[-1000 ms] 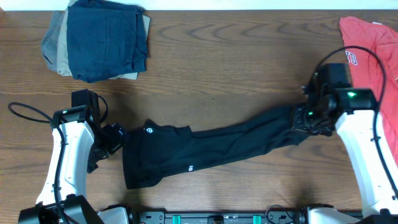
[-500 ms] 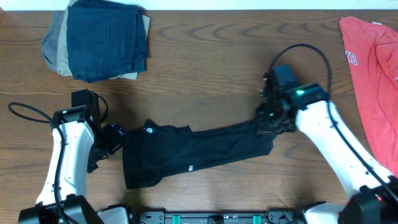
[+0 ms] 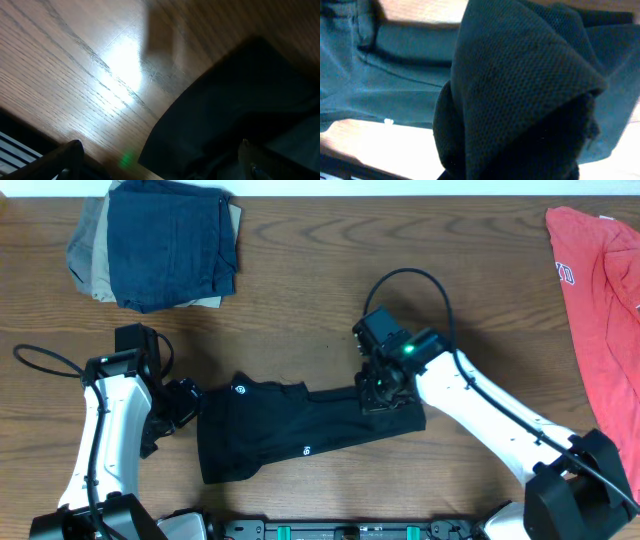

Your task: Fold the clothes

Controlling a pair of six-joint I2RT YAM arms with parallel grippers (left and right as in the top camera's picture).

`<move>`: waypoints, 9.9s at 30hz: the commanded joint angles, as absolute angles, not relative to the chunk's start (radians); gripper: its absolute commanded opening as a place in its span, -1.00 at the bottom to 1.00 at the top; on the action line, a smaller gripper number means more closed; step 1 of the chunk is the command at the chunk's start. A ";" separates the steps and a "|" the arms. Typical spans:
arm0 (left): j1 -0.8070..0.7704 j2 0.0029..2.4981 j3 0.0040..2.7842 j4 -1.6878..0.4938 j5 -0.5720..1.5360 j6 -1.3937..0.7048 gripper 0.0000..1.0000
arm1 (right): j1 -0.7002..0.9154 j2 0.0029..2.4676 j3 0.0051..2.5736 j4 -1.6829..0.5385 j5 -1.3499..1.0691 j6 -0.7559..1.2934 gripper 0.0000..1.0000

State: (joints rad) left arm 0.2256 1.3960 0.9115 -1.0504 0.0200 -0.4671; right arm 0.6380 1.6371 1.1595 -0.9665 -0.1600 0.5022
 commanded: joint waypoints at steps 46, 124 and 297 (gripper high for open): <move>0.229 1.393 0.920 -1.058 0.019 -0.461 1.00 | 0.662 1.751 1.035 -0.648 -0.408 0.482 -0.85; 0.229 1.393 0.897 -1.039 0.019 -0.460 0.98 | 0.216 1.778 1.162 -0.934 -0.386 0.081 0.97; -0.740 1.816 1.444 -0.922 0.239 -0.625 -0.86 | -0.371 1.601 1.163 -1.051 -0.063 0.366 0.99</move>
State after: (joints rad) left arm -0.7265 1.8046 1.4471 -0.9337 0.2161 -0.5995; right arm -0.3656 1.6073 1.1564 -1.0523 -0.0666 0.3561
